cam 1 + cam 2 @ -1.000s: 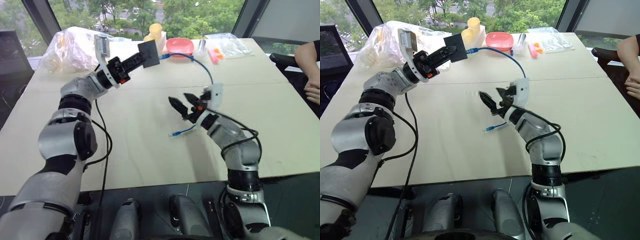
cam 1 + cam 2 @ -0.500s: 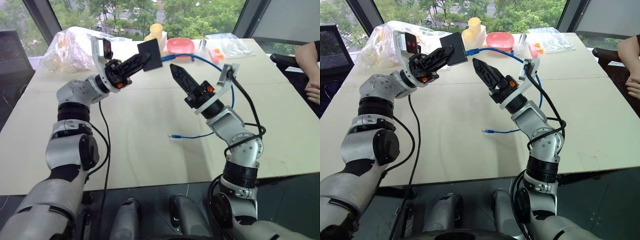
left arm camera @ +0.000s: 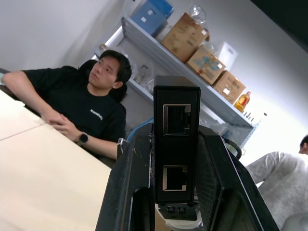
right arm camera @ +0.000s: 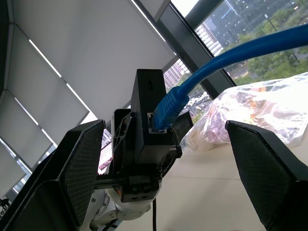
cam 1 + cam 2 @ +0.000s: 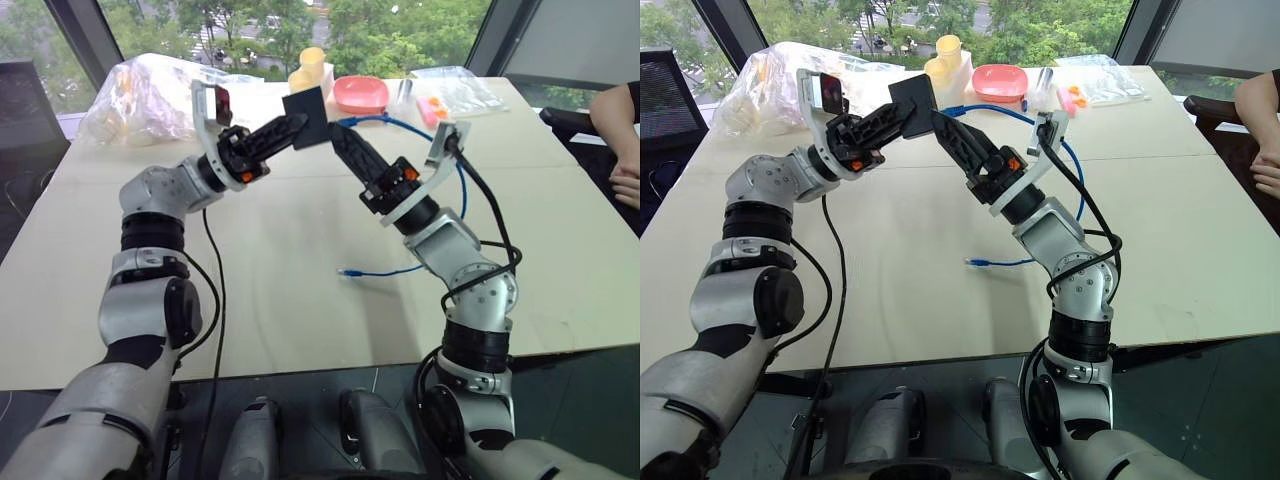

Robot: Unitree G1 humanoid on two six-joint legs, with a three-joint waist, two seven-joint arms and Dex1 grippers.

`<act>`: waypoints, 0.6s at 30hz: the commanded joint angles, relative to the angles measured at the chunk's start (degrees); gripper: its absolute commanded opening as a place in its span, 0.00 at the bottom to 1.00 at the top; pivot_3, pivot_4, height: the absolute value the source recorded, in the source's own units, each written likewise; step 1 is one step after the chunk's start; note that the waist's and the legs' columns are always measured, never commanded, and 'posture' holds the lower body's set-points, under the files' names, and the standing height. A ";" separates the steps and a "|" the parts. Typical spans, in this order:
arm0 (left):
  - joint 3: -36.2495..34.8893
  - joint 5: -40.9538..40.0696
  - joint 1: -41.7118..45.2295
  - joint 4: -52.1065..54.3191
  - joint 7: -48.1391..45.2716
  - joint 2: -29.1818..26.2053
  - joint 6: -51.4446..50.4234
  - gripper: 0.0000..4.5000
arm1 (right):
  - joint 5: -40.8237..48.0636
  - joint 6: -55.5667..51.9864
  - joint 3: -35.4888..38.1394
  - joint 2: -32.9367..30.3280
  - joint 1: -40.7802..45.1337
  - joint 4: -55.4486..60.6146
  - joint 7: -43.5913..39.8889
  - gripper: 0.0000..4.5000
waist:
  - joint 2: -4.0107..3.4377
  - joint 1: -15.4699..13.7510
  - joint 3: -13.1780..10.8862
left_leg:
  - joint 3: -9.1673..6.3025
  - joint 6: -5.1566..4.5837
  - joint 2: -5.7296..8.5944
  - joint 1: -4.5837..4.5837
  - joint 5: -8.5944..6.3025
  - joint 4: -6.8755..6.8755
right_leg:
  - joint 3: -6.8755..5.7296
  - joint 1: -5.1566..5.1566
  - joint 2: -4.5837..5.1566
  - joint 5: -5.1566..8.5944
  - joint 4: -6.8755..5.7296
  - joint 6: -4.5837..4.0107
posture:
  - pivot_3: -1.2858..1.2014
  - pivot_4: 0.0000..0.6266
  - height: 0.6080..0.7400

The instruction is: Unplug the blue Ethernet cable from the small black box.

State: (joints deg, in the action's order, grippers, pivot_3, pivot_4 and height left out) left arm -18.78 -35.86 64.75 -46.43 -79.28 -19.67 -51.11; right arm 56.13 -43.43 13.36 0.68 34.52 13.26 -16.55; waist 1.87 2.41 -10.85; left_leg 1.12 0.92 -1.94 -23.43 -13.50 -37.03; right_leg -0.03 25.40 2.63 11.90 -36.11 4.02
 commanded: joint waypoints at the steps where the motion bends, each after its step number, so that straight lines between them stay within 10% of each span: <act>1: 0.55 -2.07 -0.07 3.15 -0.59 -0.03 -0.75 0.12 | 1.88 1.28 -0.10 -0.02 1.26 0.81 0.39 0.93 | 0.00 0.01 0.00 | 0.00 0.00 0.00 0.00 0.00 0.00 | 0.00 0.00 0.00 0.00 0.00 0.00 | 0.52 0.24 1.00; 6: 1.33 -2.69 -0.97 4.36 -0.34 0.11 -1.12 0.12 | 1.70 1.44 -0.78 -0.22 1.31 0.37 0.35 0.75 | 0.00 -0.02 0.00 | 0.00 0.00 0.00 0.00 0.00 0.00 | 0.00 0.00 0.00 0.00 0.00 0.00 | 0.52 0.24 1.00; 12: 1.68 -3.07 -1.16 4.58 -0.03 0.10 -1.21 0.12 | 1.63 1.78 -1.72 0.03 1.16 0.14 0.53 0.09 | 0.00 0.02 0.00 | 0.00 0.00 0.00 0.00 0.00 0.01 | 0.00 0.00 -0.01 0.00 0.01 0.00 | 0.52 0.24 1.00; 18: 1.78 -3.45 -1.16 4.16 0.44 -0.15 -0.91 0.12 | 3.13 2.42 -2.01 0.28 0.92 0.53 0.29 0.03 | 0.00 -0.02 0.00 | 0.00 0.00 0.00 -0.01 0.00 0.00 | 0.00 0.01 0.00 0.00 0.01 0.00 | 0.52 0.24 1.00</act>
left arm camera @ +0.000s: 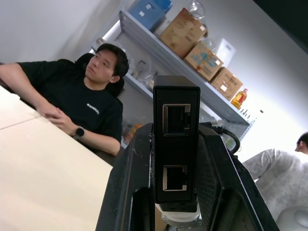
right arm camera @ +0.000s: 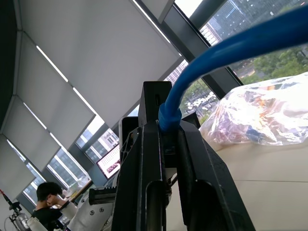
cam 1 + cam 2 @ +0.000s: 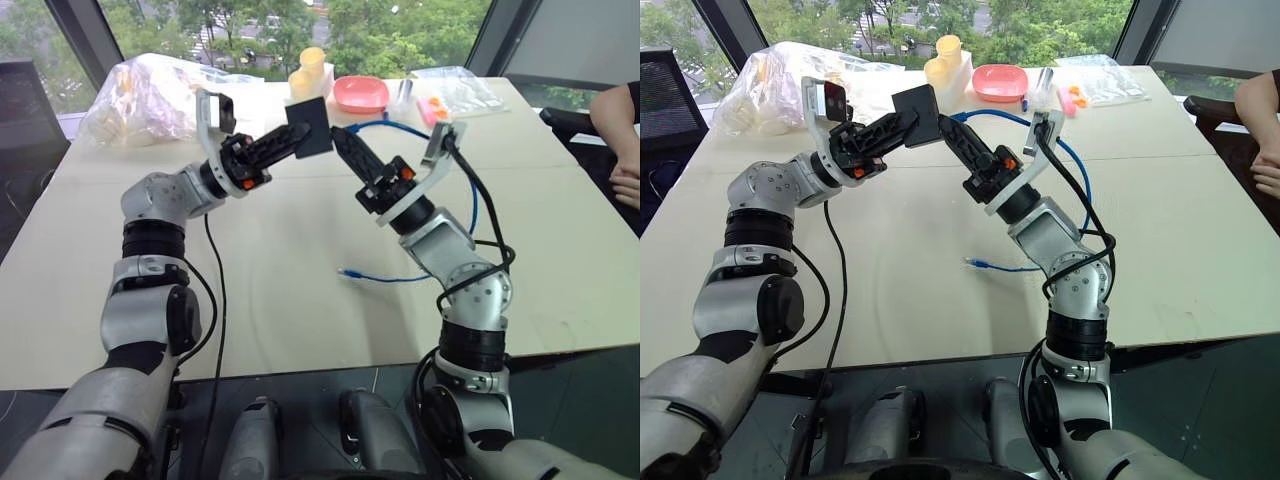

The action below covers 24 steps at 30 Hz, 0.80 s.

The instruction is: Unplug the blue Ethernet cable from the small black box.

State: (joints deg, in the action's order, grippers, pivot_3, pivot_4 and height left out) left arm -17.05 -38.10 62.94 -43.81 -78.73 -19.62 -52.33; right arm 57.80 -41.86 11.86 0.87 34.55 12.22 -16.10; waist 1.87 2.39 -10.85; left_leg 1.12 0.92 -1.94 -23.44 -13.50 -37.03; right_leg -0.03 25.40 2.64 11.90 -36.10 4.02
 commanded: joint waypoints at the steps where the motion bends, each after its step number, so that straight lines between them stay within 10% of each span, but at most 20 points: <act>1: 0.05 -1.22 0.69 1.45 -0.06 -0.21 0.37 0.12 | 1.54 0.89 -0.64 0.12 0.86 1.63 -0.21 0.03 | 0.00 0.00 0.00 | 0.00 0.00 0.00 0.00 0.00 0.00 | 0.00 0.00 0.00 0.00 0.00 0.00 | 0.52 0.24 1.00; 24: 0.53 3.17 -3.36 2.92 7.27 -5.02 8.82 0.12 | 0.32 8.85 11.32 -9.47 4.91 -12.53 7.42 0.03 | -0.01 0.01 0.00 | 0.02 -0.01 0.00 0.02 0.00 0.05 | 0.01 0.00 0.01 0.00 0.02 -0.01 | 0.52 0.24 1.00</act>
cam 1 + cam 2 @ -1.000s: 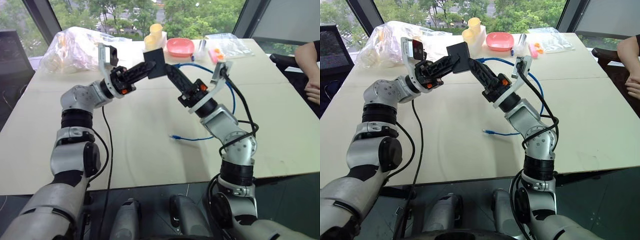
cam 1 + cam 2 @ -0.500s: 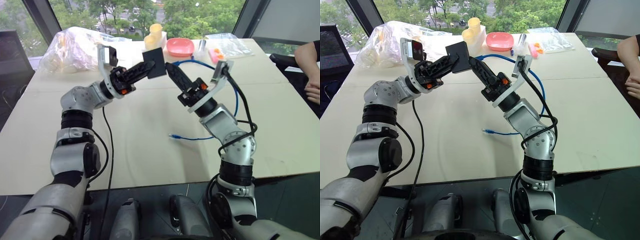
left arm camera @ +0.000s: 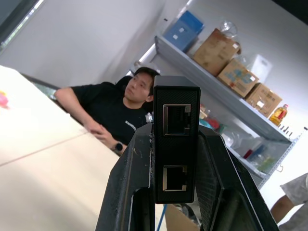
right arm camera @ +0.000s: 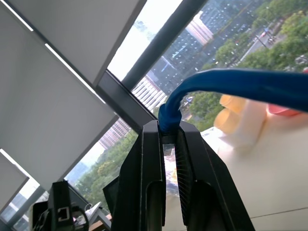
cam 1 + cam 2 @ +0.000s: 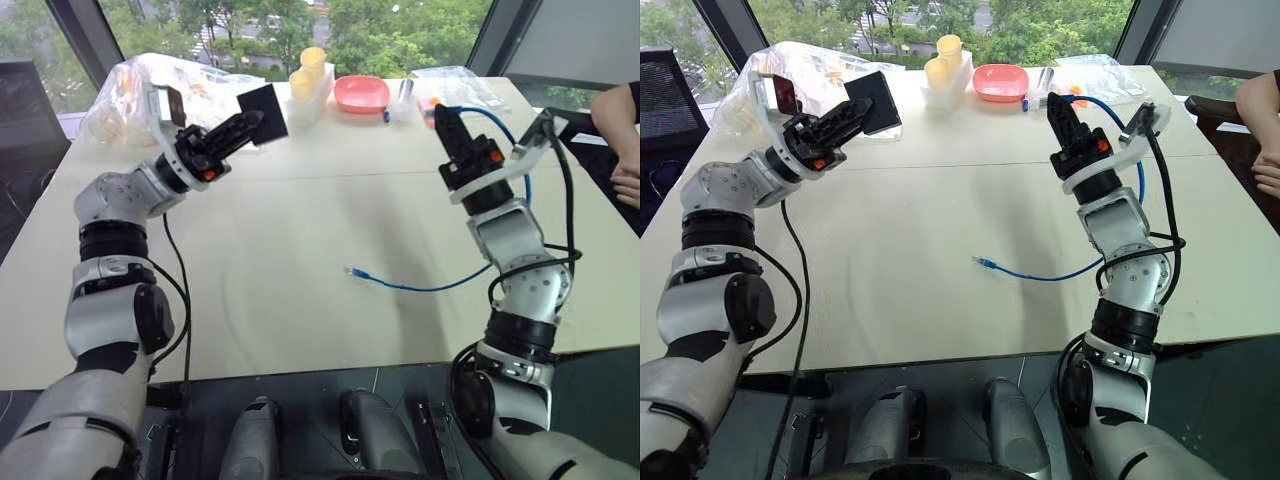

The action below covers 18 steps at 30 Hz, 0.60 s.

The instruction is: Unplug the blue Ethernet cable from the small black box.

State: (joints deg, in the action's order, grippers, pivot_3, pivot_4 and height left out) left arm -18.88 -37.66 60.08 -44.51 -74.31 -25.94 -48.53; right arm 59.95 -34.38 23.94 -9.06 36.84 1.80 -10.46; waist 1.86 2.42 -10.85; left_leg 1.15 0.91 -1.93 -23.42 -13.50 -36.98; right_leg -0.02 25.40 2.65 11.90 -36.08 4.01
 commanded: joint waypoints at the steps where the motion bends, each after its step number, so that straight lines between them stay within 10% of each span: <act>1: 3.51 4.73 -1.17 4.56 5.13 2.70 8.80 0.12 | -3.56 1.17 -1.47 0.42 3.22 -4.30 3.21 0.03 | 0.00 -0.07 0.00 | 0.00 0.00 0.00 0.00 0.00 -0.01 | 0.01 0.00 0.01 -0.01 0.00 -0.01 | 0.52 0.24 1.00; 8: 10.05 15.41 -4.18 6.12 16.71 11.77 31.42 0.12 | -13.68 -1.10 -2.32 -0.73 7.52 -19.80 15.54 0.03 | 0.00 -0.79 0.00 | 0.07 0.00 0.02 -0.05 0.00 -0.02 | 0.07 0.01 0.07 -0.01 0.05 -0.02 | 0.52 0.24 1.00; 16: 12.90 23.28 -2.19 -4.28 26.93 18.45 49.65 0.12 | -15.28 -6.83 -0.86 -1.52 6.77 -19.86 19.99 0.97 | -0.01 -1.54 0.00 | 0.14 -0.14 0.03 -0.10 -0.08 -0.04 | 0.11 0.05 0.02 -0.01 0.10 0.01 | 0.52 0.24 1.00; 18: 13.29 25.01 -1.27 -8.50 29.74 19.73 53.62 0.12 | -12.29 -13.02 -1.04 -1.15 3.93 -14.11 20.74 0.99 | 0.00 -1.62 0.00 | 0.14 -0.14 0.03 -0.10 -0.08 -0.04 | 0.10 0.06 0.01 -0.01 0.10 0.02 | 0.52 0.24 1.00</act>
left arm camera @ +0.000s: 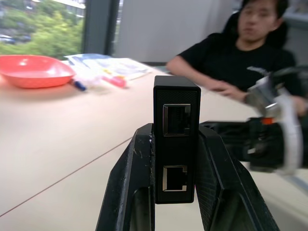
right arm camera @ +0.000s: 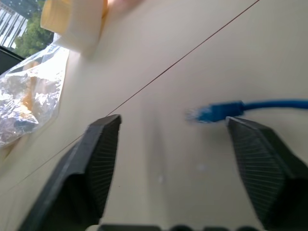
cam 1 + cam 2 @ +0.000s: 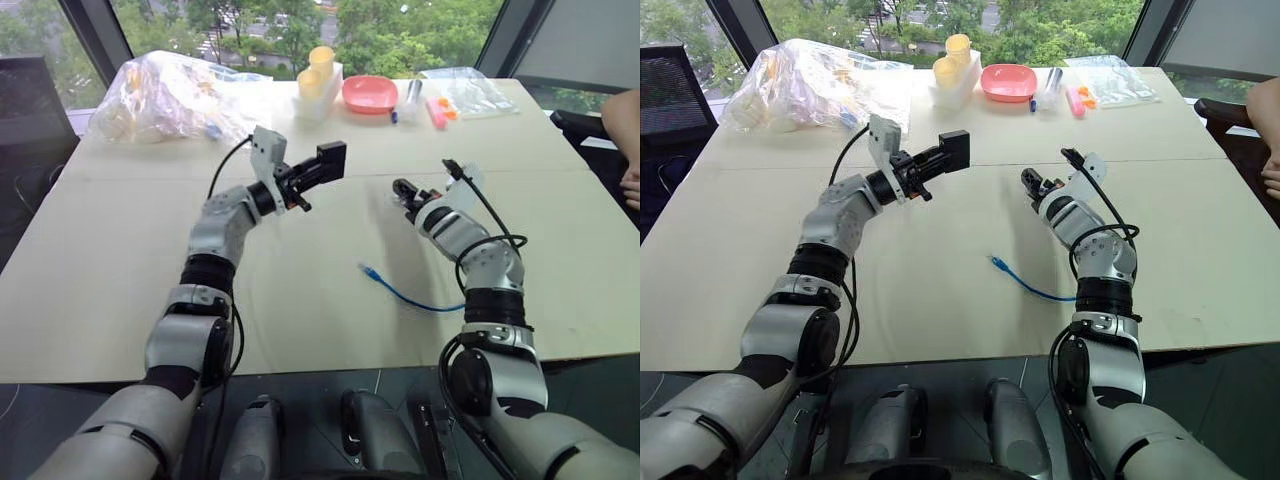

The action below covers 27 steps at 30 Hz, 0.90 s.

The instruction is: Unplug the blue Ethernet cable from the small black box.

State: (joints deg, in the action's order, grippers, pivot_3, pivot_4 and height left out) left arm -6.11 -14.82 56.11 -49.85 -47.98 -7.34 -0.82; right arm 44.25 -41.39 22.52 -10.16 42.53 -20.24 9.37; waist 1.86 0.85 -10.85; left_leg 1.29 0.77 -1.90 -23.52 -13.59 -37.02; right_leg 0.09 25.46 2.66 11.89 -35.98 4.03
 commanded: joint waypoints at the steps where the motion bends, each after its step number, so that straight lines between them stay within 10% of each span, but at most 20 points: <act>1: 0.46 2.74 3.14 -5.18 4.64 1.80 7.48 0.12 | 5.08 -9.05 -0.07 0.18 -3.64 11.82 0.85 0.99 | 0.00 -0.08 0.00 | -0.01 -0.01 0.00 0.00 -0.01 0.00 | 0.00 0.00 0.00 0.01 0.00 0.01 | 0.52 0.24 1.00; 10: 2.02 8.17 2.84 -16.36 10.04 4.64 17.58 0.12 | 8.86 -15.39 -5.08 1.51 -15.50 31.67 -2.54 0.99 | -0.01 0.01 0.00 | -0.02 -0.28 0.00 -0.01 -0.16 -0.05 | -0.02 -0.02 -0.02 0.08 0.01 0.13 | 0.52 0.24 1.00; 19: 1.30 8.53 2.74 -17.96 8.87 3.48 18.50 0.88 | 6.27 -12.03 -6.03 1.75 -15.32 30.63 -4.32 1.00 | -0.01 -0.02 0.00 | -0.01 -0.28 0.00 0.00 -0.16 -0.07 | -0.02 -0.04 -0.02 0.08 0.02 0.12 | 0.52 0.24 1.00; 27: 0.70 -1.39 -9.92 21.15 0.73 -6.21 -3.86 0.93 | 6.25 -9.92 -6.89 -3.42 -19.69 36.46 -14.21 1.00 | -0.02 0.21 0.00 | -0.04 -0.28 -0.05 0.01 -0.17 -0.02 | -0.02 -0.02 -0.03 0.09 -0.01 0.10 | 0.52 0.24 1.00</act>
State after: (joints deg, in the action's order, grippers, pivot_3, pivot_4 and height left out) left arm -4.93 -13.27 47.25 -37.70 -46.70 -12.88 0.83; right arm 49.73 -52.78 15.40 -12.55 23.14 12.31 -1.78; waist 1.83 1.06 -10.85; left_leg 1.25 0.49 -1.97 -23.52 -13.75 -37.02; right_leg 0.08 25.44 2.64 11.98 -35.98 4.13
